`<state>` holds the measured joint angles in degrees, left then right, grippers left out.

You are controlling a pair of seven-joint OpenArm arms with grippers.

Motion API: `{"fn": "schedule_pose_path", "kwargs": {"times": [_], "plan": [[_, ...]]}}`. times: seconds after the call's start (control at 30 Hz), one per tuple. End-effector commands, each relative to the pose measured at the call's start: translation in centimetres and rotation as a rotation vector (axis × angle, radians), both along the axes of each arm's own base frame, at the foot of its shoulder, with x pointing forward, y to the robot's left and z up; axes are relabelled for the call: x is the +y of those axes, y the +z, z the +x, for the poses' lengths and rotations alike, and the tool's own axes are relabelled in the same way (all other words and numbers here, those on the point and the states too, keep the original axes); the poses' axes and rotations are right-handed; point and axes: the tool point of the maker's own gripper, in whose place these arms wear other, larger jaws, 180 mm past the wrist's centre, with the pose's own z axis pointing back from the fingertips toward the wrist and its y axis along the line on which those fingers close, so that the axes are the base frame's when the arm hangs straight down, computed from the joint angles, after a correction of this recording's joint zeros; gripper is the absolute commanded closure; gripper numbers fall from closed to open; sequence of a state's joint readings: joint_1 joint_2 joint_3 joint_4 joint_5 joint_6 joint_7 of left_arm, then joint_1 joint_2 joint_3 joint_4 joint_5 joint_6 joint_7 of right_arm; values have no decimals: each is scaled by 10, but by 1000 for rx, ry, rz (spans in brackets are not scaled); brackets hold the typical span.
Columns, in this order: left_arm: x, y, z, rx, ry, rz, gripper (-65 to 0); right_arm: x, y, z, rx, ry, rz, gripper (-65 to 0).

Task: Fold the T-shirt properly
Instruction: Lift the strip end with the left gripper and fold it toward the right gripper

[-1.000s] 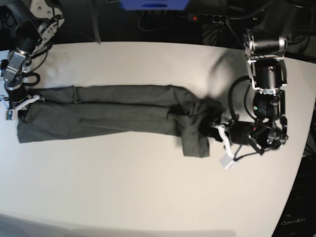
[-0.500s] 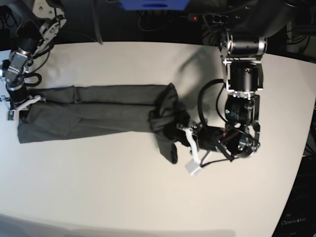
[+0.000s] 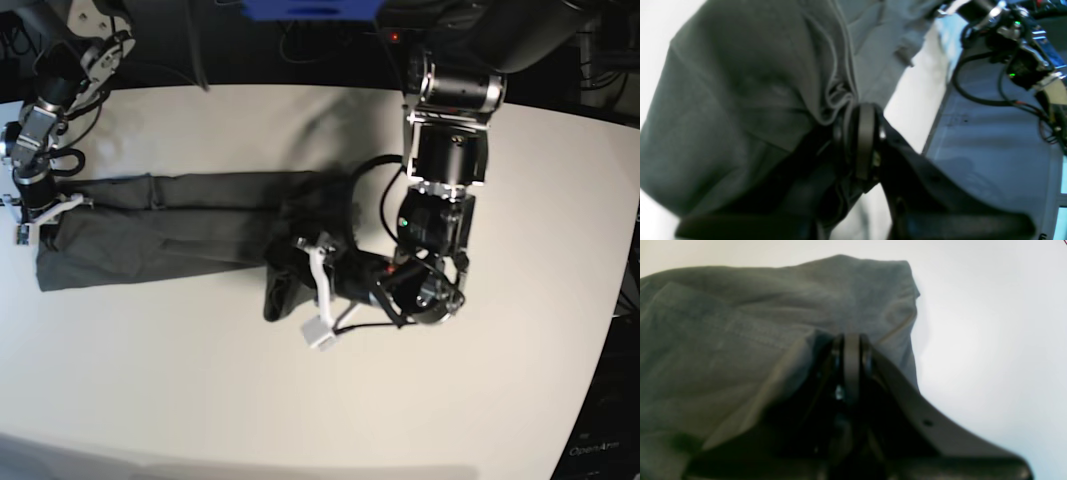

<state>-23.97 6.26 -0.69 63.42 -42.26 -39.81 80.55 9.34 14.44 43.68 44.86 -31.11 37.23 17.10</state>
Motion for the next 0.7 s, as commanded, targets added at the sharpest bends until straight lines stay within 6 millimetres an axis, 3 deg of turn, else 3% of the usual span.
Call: {"fn": "schedule_pose_path", "kwargs": {"times": [0.0,0.23,0.43,0.67], "plan": [[-10,22,12,-49,0,-49,-22,26,-55,-40,305,86,11,-3],[-20,27,10,-47,-10,-77,-22,26,-52,-33,292,86,11,-3],[-32,17,-8,-35,-78,-49,-22,26,-52,-33,292,86,11,-3],[-36,19,-9,-36,-83,-56,-22,27,-52,-33,292,86,12,-3]]}}
